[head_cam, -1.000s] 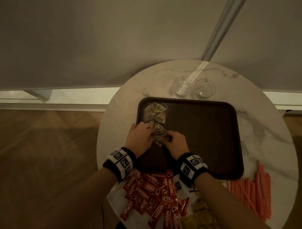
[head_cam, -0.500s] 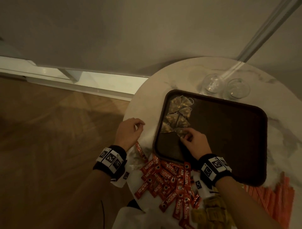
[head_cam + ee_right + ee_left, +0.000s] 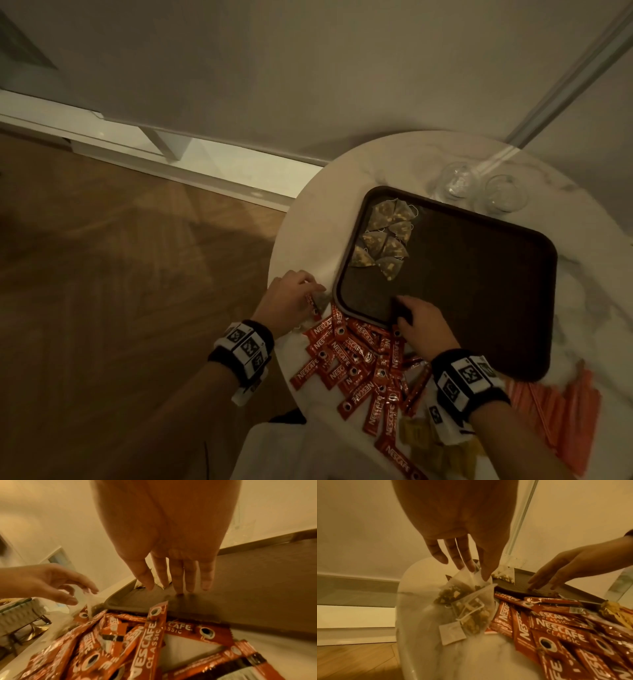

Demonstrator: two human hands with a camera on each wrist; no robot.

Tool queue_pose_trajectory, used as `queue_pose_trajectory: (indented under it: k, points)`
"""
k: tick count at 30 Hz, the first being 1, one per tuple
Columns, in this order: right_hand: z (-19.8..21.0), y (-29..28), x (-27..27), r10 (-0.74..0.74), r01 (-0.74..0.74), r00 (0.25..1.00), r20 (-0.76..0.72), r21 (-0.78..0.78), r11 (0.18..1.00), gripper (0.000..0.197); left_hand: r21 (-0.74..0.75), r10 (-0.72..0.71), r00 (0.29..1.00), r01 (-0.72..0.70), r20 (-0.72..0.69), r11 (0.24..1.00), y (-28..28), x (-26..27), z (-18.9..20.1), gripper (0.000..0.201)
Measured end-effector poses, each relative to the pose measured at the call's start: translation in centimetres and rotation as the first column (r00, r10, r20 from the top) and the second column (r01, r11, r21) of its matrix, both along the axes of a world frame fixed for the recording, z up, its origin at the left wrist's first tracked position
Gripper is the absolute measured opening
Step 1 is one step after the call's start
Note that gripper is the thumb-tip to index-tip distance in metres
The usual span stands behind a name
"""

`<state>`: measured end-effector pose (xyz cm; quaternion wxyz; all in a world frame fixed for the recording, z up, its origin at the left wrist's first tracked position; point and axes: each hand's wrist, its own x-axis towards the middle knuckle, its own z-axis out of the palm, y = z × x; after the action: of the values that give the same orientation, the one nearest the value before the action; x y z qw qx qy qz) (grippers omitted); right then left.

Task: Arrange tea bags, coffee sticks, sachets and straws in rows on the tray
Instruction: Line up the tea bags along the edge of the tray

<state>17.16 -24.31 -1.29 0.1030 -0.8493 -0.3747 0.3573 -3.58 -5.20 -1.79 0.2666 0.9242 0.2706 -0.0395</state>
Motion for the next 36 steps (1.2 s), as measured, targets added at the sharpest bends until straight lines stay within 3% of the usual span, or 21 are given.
queue_pose_trajectory:
  k: [3,5,10,15,19,21,24,27,31,36]
  points:
    - [-0.1,-0.2,-0.6,0.053,-0.051,0.998,0.023,-0.103,0.993,0.061,0.042,-0.041,0.99,0.047,-0.135,0.998,0.0,1.4,0.7,0.017]
    - [0.1,-0.2,-0.8,0.053,-0.051,0.999,0.01,-0.121,0.991,0.062,0.05,-0.051,0.988,0.059,-0.149,0.997,0.1,2.1,1.1,0.019]
    - [1.8,0.5,-0.9,-0.034,0.031,0.998,-0.057,-0.053,0.998,0.058,0.013,0.009,1.0,-0.009,-0.011,1.0,0.0,2.6,2.0,0.018]
    - [4.1,1.6,-2.2,-0.145,0.182,0.952,-0.269,0.118,0.976,0.054,-0.132,0.094,0.979,-0.071,0.181,0.989,-1.1,2.9,4.6,0.02]
    - [5.2,2.8,-3.2,-0.12,0.242,0.874,-0.472,0.207,0.948,0.064,-0.277,0.144,0.924,-0.044,0.353,0.96,-2.2,3.9,7.0,0.011]
    - [5.3,3.1,-3.8,-0.096,0.3,0.803,-0.588,0.259,0.918,0.052,-0.408,0.233,0.892,-0.06,0.387,0.911,-2.8,4.4,7.9,0.01]
    - [5.9,3.1,-4.7,-0.098,0.412,0.701,-0.706,0.288,0.865,0.023,-0.549,0.365,0.852,-0.112,0.376,0.828,-3.3,5.0,8.2,0.019]
    - [5.8,2.4,-5.2,-0.108,0.482,0.642,-0.759,0.289,0.827,0.021,-0.674,0.484,0.816,-0.166,0.316,0.72,-3.5,5.4,8.4,0.012]
    - [5.8,1.6,-6.1,-0.125,0.549,0.495,-0.86,0.198,0.812,0.022,-0.737,0.541,0.794,-0.184,0.279,0.65,-4.1,5.8,8.7,0.015]
    - [5.8,0.6,-6.9,-0.08,0.511,0.486,-0.87,0.209,0.834,0.018,-0.75,0.563,0.776,-0.187,0.283,0.635,-4.1,6.0,9.3,0.026]
